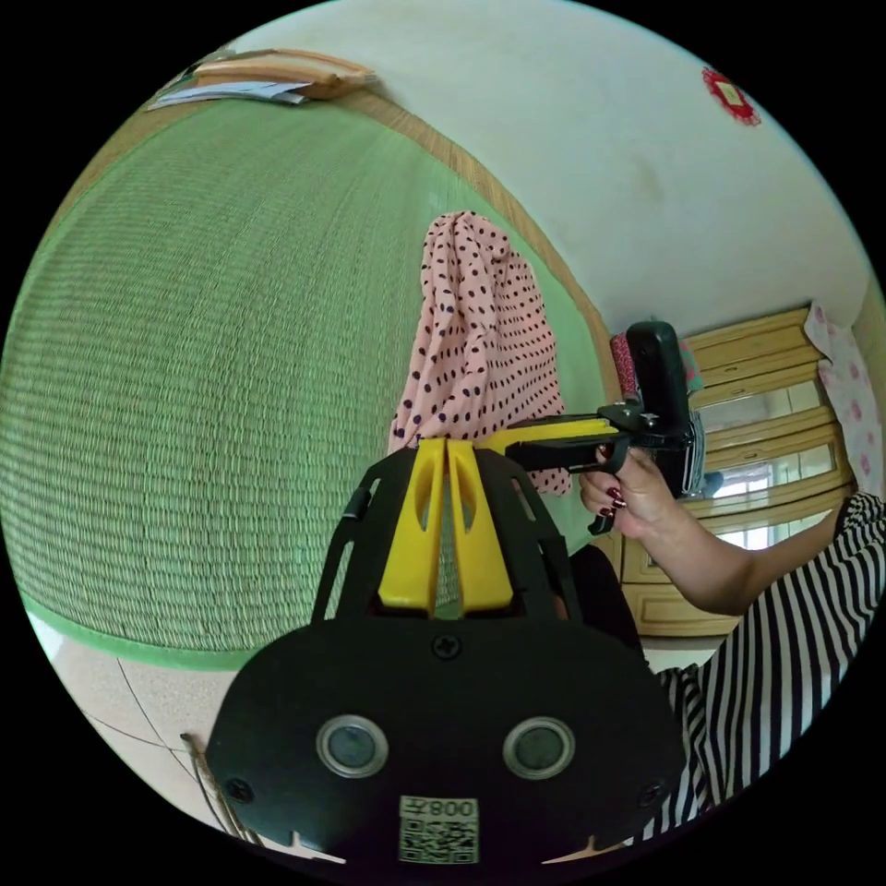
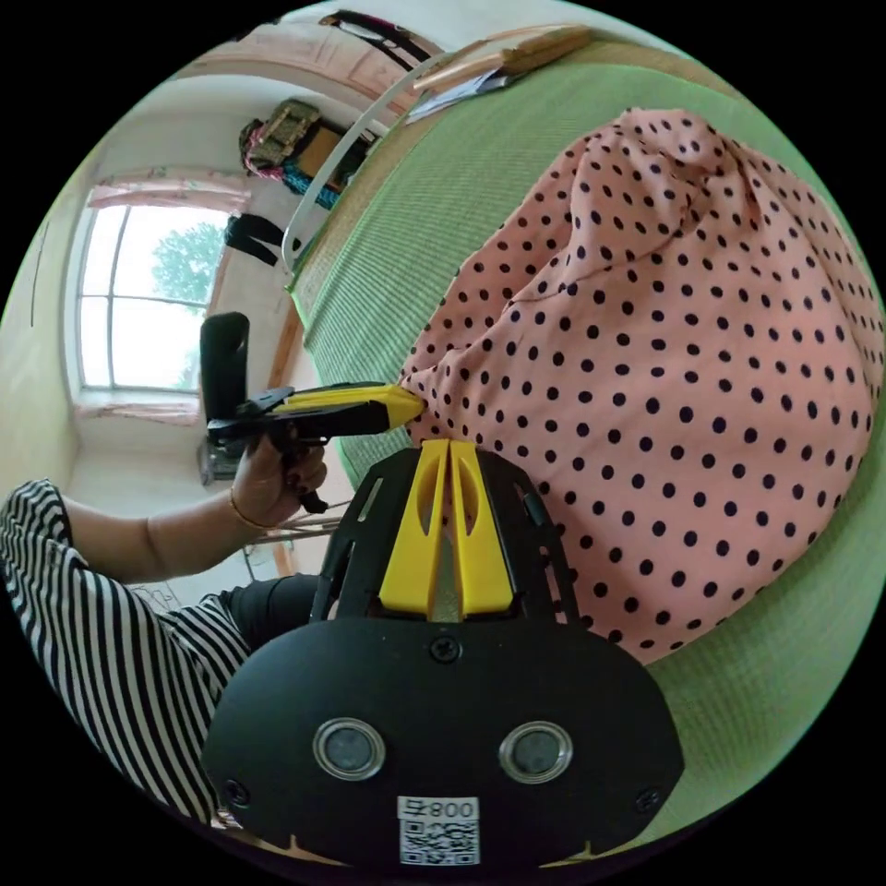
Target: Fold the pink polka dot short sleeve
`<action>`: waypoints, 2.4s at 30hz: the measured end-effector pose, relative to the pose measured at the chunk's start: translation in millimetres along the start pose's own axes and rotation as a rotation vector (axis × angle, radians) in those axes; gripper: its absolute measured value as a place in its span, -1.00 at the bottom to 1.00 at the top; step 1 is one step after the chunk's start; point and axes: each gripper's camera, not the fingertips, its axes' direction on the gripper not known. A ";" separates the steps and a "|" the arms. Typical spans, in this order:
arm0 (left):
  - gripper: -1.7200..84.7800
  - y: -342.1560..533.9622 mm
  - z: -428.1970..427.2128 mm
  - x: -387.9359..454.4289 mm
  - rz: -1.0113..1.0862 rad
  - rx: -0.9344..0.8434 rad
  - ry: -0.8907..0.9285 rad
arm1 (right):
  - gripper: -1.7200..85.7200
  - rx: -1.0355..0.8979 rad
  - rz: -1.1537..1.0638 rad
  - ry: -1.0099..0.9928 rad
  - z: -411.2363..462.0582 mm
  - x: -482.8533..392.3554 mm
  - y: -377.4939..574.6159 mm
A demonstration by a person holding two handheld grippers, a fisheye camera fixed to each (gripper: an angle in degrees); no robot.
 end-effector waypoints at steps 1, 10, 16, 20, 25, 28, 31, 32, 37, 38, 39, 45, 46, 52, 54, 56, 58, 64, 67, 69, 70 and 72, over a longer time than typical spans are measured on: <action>-0.95 1.2 -1.7 4.7 -0.009 0.030 0.004 | -0.96 0.010 0.009 -0.024 -2.9 2.6 2.1; -0.95 2.1 25.4 48.0 0.040 -0.024 -0.054 | -0.96 0.122 0.117 -0.024 -52.0 30.9 84.6; -0.95 2.5 38.1 81.9 0.105 -0.030 0.001 | -0.96 0.189 0.198 -0.136 -66.0 58.5 124.6; -0.95 2.4 56.8 109.9 0.194 -0.102 0.039 | -0.96 0.241 0.256 -0.176 -80.7 76.1 146.6; -0.95 -4.4 89.8 144.3 0.290 -0.161 0.044 | -0.96 0.342 0.246 -0.150 -119.0 91.8 147.0; -0.95 -12.6 108.2 153.9 0.305 -0.189 0.030 | -0.96 0.393 0.227 -0.108 -149.3 109.5 120.5; -0.95 -18.6 122.4 157.2 0.311 -0.222 0.008 | -0.96 0.414 0.244 -0.040 -168.4 132.7 87.9; -0.95 -19.5 124.9 157.3 0.310 -0.228 -0.002 | -0.96 0.399 0.265 -0.032 -171.7 143.6 76.2; -0.95 -23.6 138.6 153.6 0.312 -0.276 -0.025 | -0.96 0.399 0.334 -0.093 -178.7 175.8 63.5; -0.94 -23.7 139.5 152.9 0.312 -0.281 -0.025 | -0.96 0.419 0.336 -0.132 -180.9 177.7 67.8; -0.94 -23.8 139.8 151.9 0.314 -0.283 -0.017 | -0.96 0.434 0.315 -0.177 -182.5 175.8 72.5; -0.87 -26.0 139.7 143.3 0.276 -0.274 0.090 | -0.95 0.435 0.242 -0.265 -186.5 156.8 113.3; -0.85 -26.1 142.3 139.1 0.248 -0.277 0.129 | -0.95 0.427 0.241 -0.271 -185.2 155.1 119.3; -0.79 -27.9 166.0 109.9 0.053 -0.305 0.315 | -0.88 0.330 0.317 -0.304 -166.3 151.0 182.3; -0.80 -29.2 168.5 102.7 0.019 -0.287 0.331 | -0.84 0.313 0.350 -0.342 -162.1 154.1 198.3; -0.81 -30.7 170.5 96.4 -0.007 -0.270 0.360 | -0.82 0.316 0.369 -0.359 -160.9 156.5 206.1; -0.87 -32.1 173.6 86.2 -0.048 -0.253 0.389 | -0.81 0.307 0.377 -0.378 -159.3 158.7 209.3; -0.93 -30.7 171.5 65.3 -0.085 -0.207 0.437 | -0.78 0.288 0.370 -0.451 -154.7 162.5 207.4; -0.94 -29.3 165.1 59.7 -0.058 -0.206 0.435 | -0.78 0.300 0.370 -0.487 -153.2 161.5 209.8; -0.94 -28.2 160.1 55.7 -0.051 -0.200 0.433 | -0.78 0.306 0.375 -0.518 -150.1 160.6 211.8; -0.95 -27.4 156.6 52.2 -0.046 -0.195 0.433 | -0.78 0.311 0.377 -0.532 -149.4 160.6 212.3; -0.95 -26.3 153.0 46.0 -0.043 -0.194 0.437 | -0.79 0.327 0.384 -0.574 -146.7 159.8 213.3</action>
